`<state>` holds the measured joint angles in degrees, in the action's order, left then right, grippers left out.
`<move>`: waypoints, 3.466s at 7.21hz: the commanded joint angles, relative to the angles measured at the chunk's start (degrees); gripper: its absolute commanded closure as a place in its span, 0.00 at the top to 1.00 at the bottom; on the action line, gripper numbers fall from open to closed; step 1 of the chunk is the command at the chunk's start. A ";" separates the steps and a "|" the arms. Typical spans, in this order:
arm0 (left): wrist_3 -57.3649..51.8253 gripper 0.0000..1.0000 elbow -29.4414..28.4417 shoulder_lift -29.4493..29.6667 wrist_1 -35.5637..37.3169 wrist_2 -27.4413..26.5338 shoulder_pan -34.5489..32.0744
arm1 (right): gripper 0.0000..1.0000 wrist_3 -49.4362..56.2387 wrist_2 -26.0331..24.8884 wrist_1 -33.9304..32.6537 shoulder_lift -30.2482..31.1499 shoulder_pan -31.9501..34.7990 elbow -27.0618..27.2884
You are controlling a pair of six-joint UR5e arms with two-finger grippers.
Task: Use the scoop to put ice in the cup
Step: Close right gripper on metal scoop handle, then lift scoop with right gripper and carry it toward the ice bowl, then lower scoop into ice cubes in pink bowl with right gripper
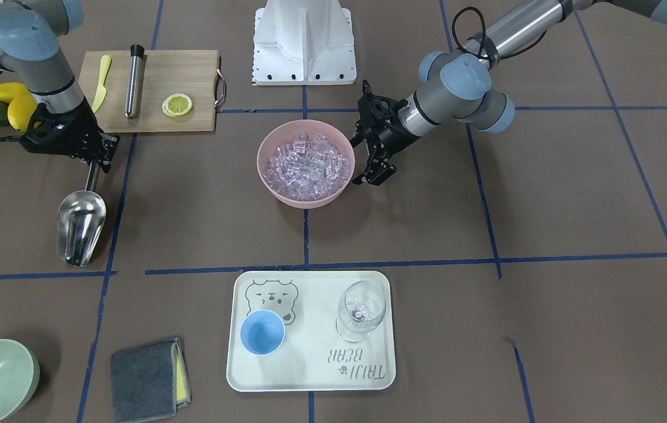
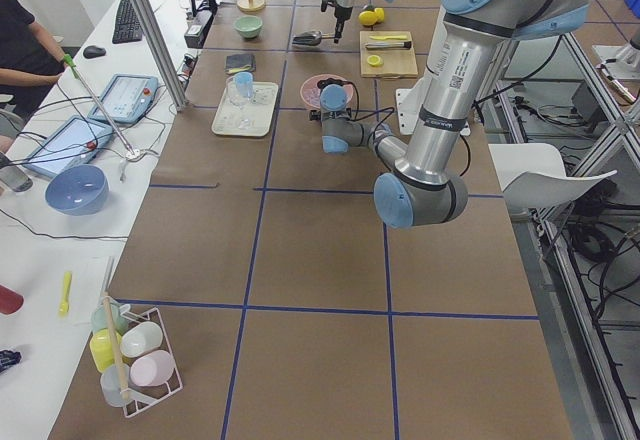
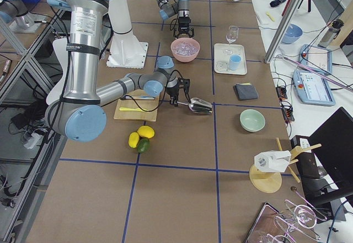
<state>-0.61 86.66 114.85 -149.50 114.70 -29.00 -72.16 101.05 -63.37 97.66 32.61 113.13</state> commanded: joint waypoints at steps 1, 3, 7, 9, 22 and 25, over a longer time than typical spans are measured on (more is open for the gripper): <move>0.00 1.00 0.00 -0.06 0.00 0.00 0.00 | 0.00 0.44 0.28 -0.61 1.12 0.60 4.17; 0.00 1.00 0.17 -0.15 0.00 -0.09 -0.09 | 0.00 5.58 0.98 -0.62 1.13 1.83 6.91; 0.00 1.00 0.18 -0.33 -0.09 -0.61 -0.26 | 0.00 29.38 10.21 -12.41 -6.66 7.02 10.88; 0.09 1.00 0.09 -0.24 0.09 -0.53 -0.18 | 0.00 36.27 9.07 -26.94 -19.39 4.58 11.14; -0.09 1.00 -0.70 -0.15 0.18 -0.53 -0.26 | 0.00 79.35 -14.18 -88.03 -58.45 -7.98 4.12; -0.09 1.00 -1.23 -0.06 0.09 -0.53 -0.18 | 0.00 82.88 -17.12 -93.05 -63.30 -11.08 -4.41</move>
<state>-0.67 85.56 114.77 -149.38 114.17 -29.20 9.77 84.71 -154.07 35.22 22.29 110.68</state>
